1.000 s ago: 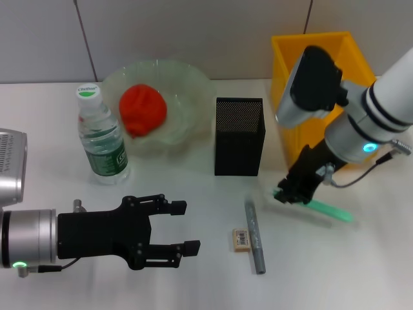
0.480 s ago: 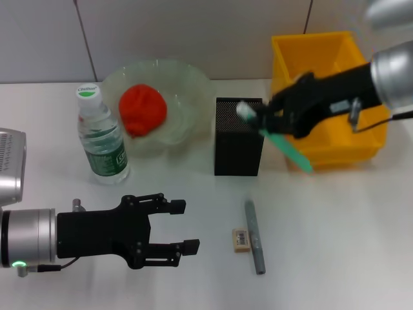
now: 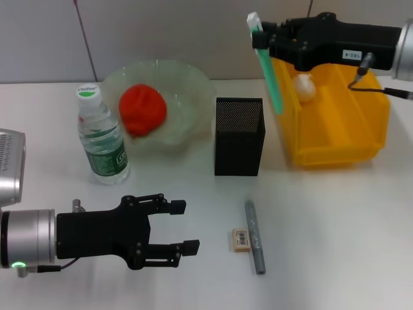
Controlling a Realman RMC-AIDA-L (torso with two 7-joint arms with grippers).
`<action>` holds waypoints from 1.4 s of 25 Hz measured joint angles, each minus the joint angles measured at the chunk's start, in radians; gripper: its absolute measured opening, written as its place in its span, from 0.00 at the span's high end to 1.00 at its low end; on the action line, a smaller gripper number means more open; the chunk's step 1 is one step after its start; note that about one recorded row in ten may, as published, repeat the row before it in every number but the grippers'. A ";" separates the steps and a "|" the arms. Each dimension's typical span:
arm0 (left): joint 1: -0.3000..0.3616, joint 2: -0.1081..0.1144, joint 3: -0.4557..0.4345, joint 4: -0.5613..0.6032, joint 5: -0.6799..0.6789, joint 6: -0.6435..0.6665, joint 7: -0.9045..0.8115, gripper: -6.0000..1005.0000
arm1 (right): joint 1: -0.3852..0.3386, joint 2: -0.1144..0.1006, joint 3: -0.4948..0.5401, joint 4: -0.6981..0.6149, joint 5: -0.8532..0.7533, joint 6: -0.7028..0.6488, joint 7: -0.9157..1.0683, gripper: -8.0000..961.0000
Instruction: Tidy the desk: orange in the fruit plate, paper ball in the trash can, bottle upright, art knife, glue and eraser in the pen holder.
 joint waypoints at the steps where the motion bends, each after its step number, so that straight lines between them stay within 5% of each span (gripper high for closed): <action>1: 0.001 0.000 0.000 0.000 -0.002 0.000 0.001 0.20 | 0.007 0.000 -0.001 0.043 0.027 0.027 -0.027 0.82; 20: 0.010 -0.002 -0.002 0.000 -0.006 0.003 -0.002 0.20 | 0.178 0.008 -0.016 0.478 0.142 0.259 -0.343 0.82; 33: 0.013 -0.002 -0.002 -0.001 -0.006 0.004 -0.002 0.20 | 0.170 0.008 -0.053 0.495 0.143 0.311 -0.368 0.81; 35: 0.014 -0.002 -0.002 0.000 -0.006 0.005 -0.003 0.20 | 0.167 0.008 -0.053 0.493 0.143 0.308 -0.368 0.74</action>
